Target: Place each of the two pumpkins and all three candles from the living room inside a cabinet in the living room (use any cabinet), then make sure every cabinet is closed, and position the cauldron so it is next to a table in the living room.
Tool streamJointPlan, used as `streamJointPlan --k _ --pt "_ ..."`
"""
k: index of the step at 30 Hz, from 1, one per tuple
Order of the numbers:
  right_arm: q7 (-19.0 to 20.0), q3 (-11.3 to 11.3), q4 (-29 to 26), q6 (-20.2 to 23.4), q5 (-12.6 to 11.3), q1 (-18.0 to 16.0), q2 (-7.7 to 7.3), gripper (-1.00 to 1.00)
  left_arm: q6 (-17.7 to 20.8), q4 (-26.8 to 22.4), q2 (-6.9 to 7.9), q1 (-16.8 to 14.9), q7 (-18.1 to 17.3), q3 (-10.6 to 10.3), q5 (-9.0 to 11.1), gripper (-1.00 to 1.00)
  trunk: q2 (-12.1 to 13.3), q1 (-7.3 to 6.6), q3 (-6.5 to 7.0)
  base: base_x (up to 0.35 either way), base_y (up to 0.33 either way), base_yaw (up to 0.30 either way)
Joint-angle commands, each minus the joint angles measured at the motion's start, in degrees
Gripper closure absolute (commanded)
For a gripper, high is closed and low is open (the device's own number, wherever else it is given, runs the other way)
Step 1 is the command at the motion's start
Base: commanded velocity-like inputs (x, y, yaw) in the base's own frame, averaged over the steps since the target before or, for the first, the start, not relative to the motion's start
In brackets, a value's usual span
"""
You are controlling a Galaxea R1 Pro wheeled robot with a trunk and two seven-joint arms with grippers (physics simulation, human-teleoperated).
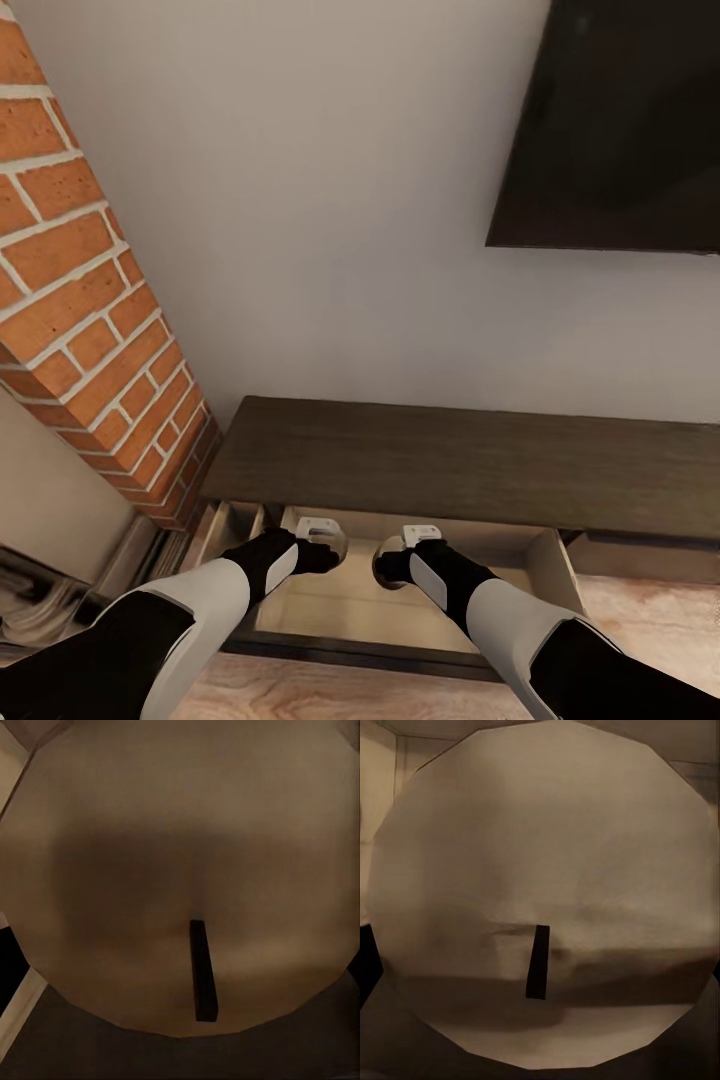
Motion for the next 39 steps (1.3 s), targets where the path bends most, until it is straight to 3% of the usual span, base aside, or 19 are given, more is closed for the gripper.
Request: streamJointPlan --k 1,8,39 --pt "-0.38 0.35 -0.08 0.22 -0.5 -0.04 0.0 1.0 0.26 -0.03 0.0 -0.02 -0.04 -0.47 0.54 1.0 -0.02 0.0 -0.04 0.016 0.0 -0.089" --pt "-0.37 0.35 -0.08 0.22 -0.5 -0.04 0.0 1.0 0.35 -0.03 0.0 0.0 -0.04 -0.47 0.53 1.0 -0.02 0.0 -0.04 0.003 0.0 -0.017" --pt "-0.37 0.37 -0.08 0.22 -0.5 -0.04 0.0 1.0 0.5 -0.03 0.0 -0.01 -0.04 -0.47 0.52 1.0 -12.45 6.81 -5.61 0.0 0.0 0.0"
